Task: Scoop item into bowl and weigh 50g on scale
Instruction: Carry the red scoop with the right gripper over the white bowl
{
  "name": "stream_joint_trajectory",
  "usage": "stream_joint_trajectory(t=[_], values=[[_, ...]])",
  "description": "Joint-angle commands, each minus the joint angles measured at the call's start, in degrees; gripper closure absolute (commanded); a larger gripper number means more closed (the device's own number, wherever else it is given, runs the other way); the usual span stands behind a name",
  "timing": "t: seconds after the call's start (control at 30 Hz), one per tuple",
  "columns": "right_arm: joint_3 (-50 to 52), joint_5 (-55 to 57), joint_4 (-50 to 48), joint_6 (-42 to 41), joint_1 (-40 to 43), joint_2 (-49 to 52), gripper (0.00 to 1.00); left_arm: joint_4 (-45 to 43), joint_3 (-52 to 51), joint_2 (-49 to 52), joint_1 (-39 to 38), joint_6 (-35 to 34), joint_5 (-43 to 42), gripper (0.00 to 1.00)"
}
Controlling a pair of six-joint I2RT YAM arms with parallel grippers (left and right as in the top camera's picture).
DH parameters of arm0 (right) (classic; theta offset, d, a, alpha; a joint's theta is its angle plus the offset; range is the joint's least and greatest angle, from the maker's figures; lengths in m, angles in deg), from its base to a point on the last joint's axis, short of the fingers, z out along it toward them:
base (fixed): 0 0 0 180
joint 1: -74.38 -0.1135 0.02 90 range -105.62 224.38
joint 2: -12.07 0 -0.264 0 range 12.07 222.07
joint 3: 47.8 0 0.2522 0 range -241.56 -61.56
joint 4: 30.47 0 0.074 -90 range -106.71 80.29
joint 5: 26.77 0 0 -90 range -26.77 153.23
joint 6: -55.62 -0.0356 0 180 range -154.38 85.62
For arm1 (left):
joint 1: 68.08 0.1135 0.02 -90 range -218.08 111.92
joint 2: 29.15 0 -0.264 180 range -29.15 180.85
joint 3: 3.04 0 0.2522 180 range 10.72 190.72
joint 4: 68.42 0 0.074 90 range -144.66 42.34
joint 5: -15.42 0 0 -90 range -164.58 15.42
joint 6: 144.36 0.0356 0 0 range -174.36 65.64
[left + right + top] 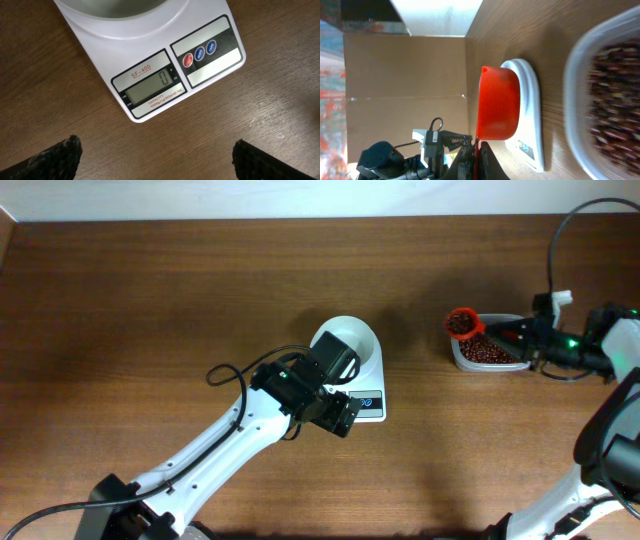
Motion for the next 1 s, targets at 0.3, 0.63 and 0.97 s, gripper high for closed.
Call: stream_joint_trajectory(t=[0.3,0.63,0.97], values=[[-1.2,-3.87,-0.68,0.57,-16.2,0.28,0.96,-0.07,1.09,0.39,-0.07,-0.7,0.59,0.01],[-1.2,-6.54,-13.49,-9.86,-27.21,0.28,0.96,-0.07,1.09,0.39,-0.07,-0.7,0.59,0.01],[-1.2,4.13,-24.59,-15.3,-31.76,0.28,0.96,-0.07,1.09,0.39,-0.07,-0.7,0.57,0.01]])
